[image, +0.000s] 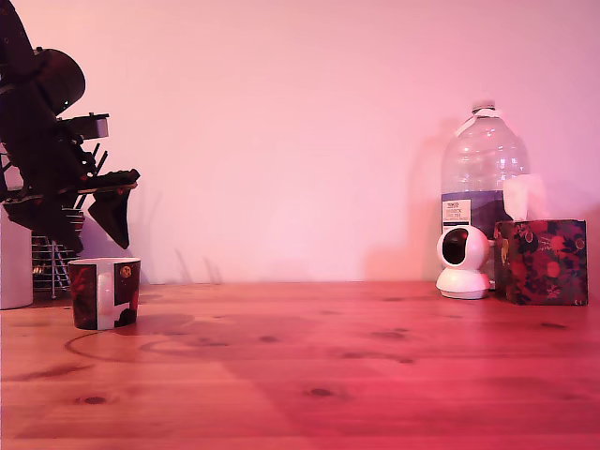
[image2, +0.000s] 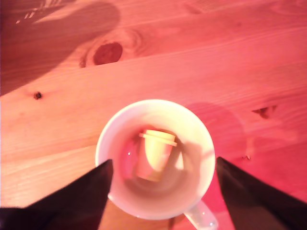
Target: Pick up the coffee capsules from the table one by one and drop them inside the nearest coffee cup
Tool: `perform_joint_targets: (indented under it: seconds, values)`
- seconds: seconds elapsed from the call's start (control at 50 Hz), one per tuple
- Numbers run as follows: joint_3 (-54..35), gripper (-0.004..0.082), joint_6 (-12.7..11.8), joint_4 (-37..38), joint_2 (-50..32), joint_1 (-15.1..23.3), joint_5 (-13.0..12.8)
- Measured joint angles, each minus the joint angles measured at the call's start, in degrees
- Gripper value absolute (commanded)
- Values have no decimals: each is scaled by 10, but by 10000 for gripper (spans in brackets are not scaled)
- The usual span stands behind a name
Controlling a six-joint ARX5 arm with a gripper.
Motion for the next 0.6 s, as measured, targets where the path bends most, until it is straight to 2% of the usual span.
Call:
perform_joint_targets:
  seconds: [0.08,0.12,0.16,0.32,0.44,0.6]
  values:
    - [0,189,10,-9,-3,0,0]
    - [0,48,10,-16,-8,0,0]
    - [0,-35,11,-23,-16,0,0]
    - [0,-20,11,-40,-87,0,5]
    - [-8,-20,11,-19,-153,0,11]
    - [-85,-20,11,17,-242,0,26]
